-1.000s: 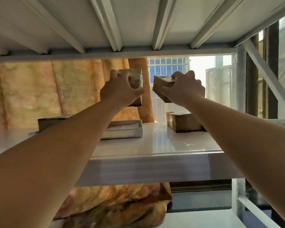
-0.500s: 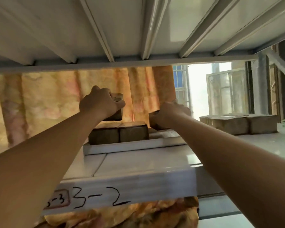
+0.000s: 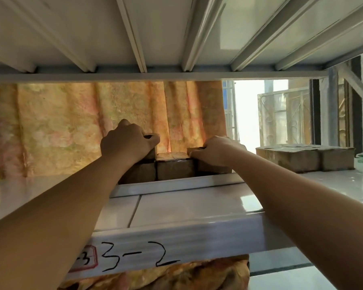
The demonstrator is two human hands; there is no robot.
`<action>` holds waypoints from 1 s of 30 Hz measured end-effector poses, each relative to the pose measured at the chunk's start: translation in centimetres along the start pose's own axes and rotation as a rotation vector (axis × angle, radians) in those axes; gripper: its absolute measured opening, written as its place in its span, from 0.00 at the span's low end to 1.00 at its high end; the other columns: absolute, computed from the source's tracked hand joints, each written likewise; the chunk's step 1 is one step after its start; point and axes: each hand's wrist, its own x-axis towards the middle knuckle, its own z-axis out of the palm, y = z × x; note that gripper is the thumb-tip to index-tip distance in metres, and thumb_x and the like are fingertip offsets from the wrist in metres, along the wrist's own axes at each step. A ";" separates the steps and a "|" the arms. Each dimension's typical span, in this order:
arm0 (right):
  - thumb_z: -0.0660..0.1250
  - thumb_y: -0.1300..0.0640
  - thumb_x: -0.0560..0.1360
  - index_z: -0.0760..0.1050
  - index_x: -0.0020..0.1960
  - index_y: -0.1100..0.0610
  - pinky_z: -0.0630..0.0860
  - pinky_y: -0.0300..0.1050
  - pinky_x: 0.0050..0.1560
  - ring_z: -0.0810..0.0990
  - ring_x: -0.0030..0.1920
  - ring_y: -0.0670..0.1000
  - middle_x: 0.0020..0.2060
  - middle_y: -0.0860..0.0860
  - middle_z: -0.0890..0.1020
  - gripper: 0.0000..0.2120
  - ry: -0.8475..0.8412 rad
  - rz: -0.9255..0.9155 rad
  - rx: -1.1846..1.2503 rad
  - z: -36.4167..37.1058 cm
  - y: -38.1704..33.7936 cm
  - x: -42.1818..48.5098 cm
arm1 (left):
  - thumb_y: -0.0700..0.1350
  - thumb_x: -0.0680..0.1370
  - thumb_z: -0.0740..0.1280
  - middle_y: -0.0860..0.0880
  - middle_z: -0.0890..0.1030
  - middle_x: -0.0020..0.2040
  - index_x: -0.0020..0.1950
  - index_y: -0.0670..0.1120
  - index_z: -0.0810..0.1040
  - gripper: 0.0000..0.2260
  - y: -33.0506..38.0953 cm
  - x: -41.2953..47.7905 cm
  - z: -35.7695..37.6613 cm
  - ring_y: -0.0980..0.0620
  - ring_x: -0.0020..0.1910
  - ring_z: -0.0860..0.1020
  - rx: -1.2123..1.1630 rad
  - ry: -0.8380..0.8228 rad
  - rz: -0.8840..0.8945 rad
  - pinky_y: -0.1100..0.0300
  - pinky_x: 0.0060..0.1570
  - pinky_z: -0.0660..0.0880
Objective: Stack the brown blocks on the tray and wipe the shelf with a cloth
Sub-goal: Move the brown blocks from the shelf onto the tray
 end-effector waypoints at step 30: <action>0.48 0.29 0.73 0.76 0.63 0.48 0.68 0.53 0.64 0.71 0.63 0.57 0.59 0.53 0.79 0.32 -0.072 -0.220 0.052 0.8 0.2 -1.0 | 0.66 0.69 0.65 0.47 0.67 0.67 0.65 0.50 0.73 0.30 -0.1 -2.1 -0.5 0.41 0.63 0.71 -0.036 0.038 -0.011 0.48 0.51 0.74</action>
